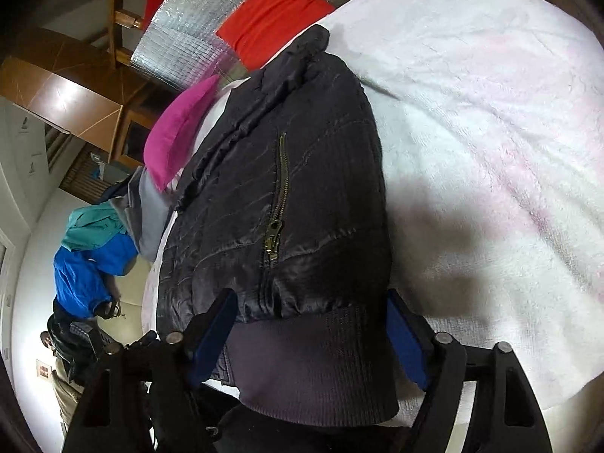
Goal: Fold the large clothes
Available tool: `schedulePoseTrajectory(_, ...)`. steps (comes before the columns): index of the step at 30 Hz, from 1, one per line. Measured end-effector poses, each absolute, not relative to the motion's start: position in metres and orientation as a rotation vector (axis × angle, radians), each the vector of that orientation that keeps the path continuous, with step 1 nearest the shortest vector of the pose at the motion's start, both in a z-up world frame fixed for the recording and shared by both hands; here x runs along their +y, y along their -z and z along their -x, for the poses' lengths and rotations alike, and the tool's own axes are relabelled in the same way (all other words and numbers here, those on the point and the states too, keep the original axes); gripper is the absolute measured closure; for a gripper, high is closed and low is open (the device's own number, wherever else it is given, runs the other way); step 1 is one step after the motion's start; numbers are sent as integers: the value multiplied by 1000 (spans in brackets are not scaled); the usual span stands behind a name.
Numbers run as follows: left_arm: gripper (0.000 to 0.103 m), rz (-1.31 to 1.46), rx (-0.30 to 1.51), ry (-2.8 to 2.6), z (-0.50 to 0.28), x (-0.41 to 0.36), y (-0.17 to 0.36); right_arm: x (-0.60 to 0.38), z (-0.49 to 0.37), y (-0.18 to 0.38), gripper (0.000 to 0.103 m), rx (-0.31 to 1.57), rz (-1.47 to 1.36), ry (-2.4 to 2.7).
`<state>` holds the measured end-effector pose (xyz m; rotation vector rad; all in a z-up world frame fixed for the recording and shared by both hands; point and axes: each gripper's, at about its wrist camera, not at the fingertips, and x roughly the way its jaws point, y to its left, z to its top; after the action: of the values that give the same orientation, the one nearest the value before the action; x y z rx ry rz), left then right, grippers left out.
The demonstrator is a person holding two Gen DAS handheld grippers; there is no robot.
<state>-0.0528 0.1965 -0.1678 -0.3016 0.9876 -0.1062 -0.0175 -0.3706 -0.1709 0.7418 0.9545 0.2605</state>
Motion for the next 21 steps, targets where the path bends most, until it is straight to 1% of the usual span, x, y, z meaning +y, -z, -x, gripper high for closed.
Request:
schedulePoseTrajectory(2, 17, 282, 1001, 102, 51, 194, 169, -372, 18, 172, 34, 961, -734, -252)
schedulePoseTrajectory(4, 17, 262, 1006, 105, 50, 191, 168, -372, 19, 171, 46, 966, -725, -242)
schedulePoseTrajectory(7, 17, 238, 1013, 99, 49, 188, 168, -371, 20, 168, 52, 966, -704, -235)
schedulePoseTrajectory(11, 17, 217, 1030, 83, 46, 185, 171, -370, 19, 168, 53, 969, -697, -234)
schedulePoseTrajectory(12, 17, 211, 1034, 78, 45, 184, 171, -371, 19, 171, 51, 975, -708, -229)
schedulePoseTrajectory(18, 17, 180, 1036, 66, 44, 181, 172, -369, 23, 175, 50, 975, -716, -227)
schedulePoseTrajectory(21, 17, 167, 1035, 59, 44, 179, 172, -365, 24, 169, 53, 965, -689, -224)
